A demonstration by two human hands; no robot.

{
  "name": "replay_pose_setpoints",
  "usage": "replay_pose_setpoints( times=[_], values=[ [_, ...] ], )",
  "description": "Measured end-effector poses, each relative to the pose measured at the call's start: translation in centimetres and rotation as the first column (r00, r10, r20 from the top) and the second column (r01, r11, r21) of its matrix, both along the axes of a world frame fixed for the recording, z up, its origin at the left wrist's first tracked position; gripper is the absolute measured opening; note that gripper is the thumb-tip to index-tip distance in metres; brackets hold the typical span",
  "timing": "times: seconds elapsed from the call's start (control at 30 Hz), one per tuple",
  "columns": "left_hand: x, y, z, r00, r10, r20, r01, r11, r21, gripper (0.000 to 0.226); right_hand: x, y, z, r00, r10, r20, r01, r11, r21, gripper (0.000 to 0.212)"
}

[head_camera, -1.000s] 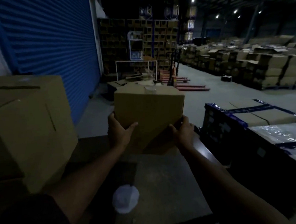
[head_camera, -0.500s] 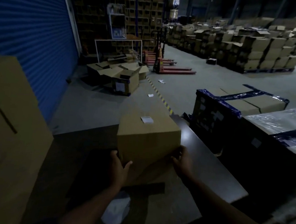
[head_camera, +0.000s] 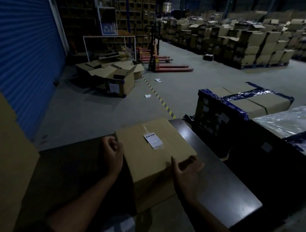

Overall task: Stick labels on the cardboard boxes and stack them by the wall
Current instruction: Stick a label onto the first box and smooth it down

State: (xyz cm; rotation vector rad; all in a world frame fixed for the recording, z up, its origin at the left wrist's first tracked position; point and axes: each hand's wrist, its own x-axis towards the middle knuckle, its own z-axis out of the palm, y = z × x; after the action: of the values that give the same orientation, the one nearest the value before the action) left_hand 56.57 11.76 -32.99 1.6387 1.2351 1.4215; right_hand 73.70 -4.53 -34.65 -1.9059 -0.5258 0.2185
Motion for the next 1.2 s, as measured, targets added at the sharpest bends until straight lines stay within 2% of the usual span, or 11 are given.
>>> replay_pose_setpoints(
  times=[0.07, 0.17, 0.27, 0.47, 0.6, 0.7, 0.8, 0.9, 0.97, 1.07, 1.2],
  values=[
    [0.7, 2.4, 1.8, 0.978, 0.020, -0.206, -0.013, 0.999, 0.036, 0.035, -0.2, 0.4, 0.3, 0.997, 0.036, 0.066, -0.034, 0.999, -0.019, 0.067],
    [2.0, 5.5, 3.4, 0.799, -0.115, -0.591, 0.077, 0.993, -0.091, 0.072, 0.9, 1.5, 0.4, 0.993, 0.037, 0.113, -0.032, 0.998, -0.046, 0.066],
    [2.9, 7.2, 3.9, 0.645, -0.286, -0.708, 0.126, 0.954, -0.271, 0.107, 2.9, 3.4, 1.2, 0.989, 0.066, 0.133, -0.054, 0.994, -0.092, 0.058],
    [2.9, 6.4, 3.7, 0.476, -0.317, -0.820, -0.049, 0.922, -0.384, 0.132, 8.0, 7.4, 2.8, 0.942, 0.235, 0.240, -0.170, 0.949, -0.265, 0.028],
    [2.3, 5.1, 2.6, 0.562, -0.506, -0.655, -0.066, 0.761, -0.645, 0.131, 10.8, 9.6, 4.3, 0.786, 0.494, 0.372, -0.305, 0.833, -0.461, 0.034],
    [3.1, 4.3, 3.0, 0.643, -0.359, -0.677, -0.092, 0.841, -0.534, 0.126, 11.0, 10.3, 5.3, 0.652, 0.630, 0.422, -0.301, 0.726, -0.619, 0.053],
    [4.5, 4.4, 3.4, 0.766, -0.247, -0.593, -0.032, 0.907, -0.420, 0.130, 10.3, 10.3, 5.7, 0.500, 0.644, 0.579, -0.151, 0.723, -0.674, 0.060],
    [5.7, 5.2, 2.8, 0.815, -0.276, -0.510, 0.034, 0.901, -0.433, 0.135, 9.7, 10.6, 4.7, 0.422, 0.656, 0.626, -0.205, 0.742, -0.639, 0.052],
    [6.1, 5.1, 2.0, 0.800, -0.285, -0.527, 0.043, 0.905, -0.423, 0.136, 8.7, 10.7, 4.2, 0.450, 0.652, 0.610, -0.310, 0.755, -0.579, 0.045],
    [6.1, 4.8, 1.2, 0.799, -0.249, -0.547, 0.037, 0.929, -0.369, 0.131, 7.4, 10.5, 3.9, 0.626, 0.590, 0.509, -0.448, 0.807, -0.385, 0.041],
    [6.3, 4.8, 1.2, 0.796, -0.255, -0.548, 0.051, 0.932, -0.359, 0.128, 7.9, 10.6, 3.4, 0.660, 0.592, 0.462, -0.491, 0.806, -0.331, 0.042]
  ],
)
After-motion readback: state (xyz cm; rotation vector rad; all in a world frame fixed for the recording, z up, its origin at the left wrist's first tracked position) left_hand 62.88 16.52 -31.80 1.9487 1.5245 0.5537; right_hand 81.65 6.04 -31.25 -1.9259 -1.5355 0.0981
